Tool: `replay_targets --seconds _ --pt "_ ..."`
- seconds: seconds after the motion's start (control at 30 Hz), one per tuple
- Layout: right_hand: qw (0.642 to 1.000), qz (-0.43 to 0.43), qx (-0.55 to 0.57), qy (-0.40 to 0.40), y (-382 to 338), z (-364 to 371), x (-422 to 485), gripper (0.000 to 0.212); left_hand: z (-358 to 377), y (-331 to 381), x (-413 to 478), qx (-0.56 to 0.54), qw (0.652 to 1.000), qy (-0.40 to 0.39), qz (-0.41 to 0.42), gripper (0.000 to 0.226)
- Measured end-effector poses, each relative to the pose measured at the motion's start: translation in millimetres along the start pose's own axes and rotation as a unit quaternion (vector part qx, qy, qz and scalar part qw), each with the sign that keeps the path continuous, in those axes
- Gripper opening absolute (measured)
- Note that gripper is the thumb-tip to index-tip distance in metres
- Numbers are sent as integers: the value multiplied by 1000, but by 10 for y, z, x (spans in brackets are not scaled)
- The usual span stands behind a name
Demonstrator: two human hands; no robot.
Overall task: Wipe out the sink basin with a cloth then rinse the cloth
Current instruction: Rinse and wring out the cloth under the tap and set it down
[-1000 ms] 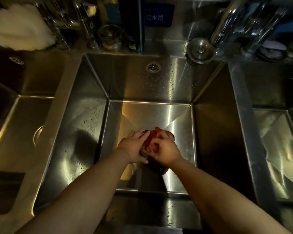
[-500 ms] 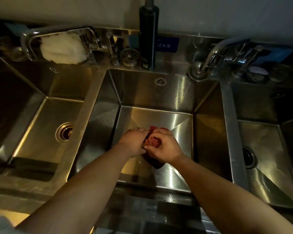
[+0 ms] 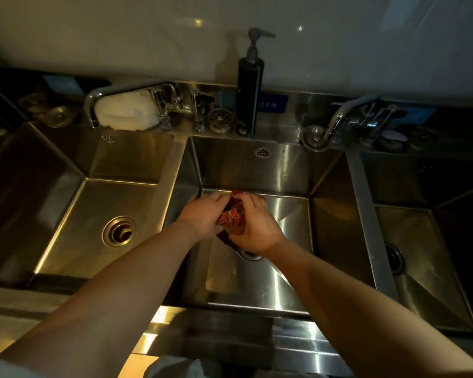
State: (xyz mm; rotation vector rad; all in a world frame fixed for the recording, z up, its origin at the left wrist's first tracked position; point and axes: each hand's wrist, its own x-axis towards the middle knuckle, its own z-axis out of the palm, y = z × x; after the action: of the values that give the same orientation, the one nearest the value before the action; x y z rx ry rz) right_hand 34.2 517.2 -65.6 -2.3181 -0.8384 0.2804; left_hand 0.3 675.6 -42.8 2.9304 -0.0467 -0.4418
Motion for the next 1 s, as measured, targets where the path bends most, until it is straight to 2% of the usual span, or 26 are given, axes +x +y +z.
replay_targets --seconds 0.3,0.53,0.63,0.73,0.9,1.0 --pt "999 1 4 54 -367 -130 190 83 -457 -273 -101 11 999 46 17 78" --pt "997 -6 21 78 -690 -155 366 83 -708 -559 -220 15 994 111 20 72" --pt "996 1 20 87 -811 -112 464 84 -752 -718 -285 6 992 124 -16 70" --pt "996 3 23 87 -916 9 553 76 -706 -875 -326 -2 991 128 -37 67" --pt "997 9 52 58 -1021 318 659 62 -549 -1115 -347 20 988 134 -68 64" --pt "998 33 41 21 -1004 456 706 58 -456 -1227 -318 -1 986 126 -113 63"
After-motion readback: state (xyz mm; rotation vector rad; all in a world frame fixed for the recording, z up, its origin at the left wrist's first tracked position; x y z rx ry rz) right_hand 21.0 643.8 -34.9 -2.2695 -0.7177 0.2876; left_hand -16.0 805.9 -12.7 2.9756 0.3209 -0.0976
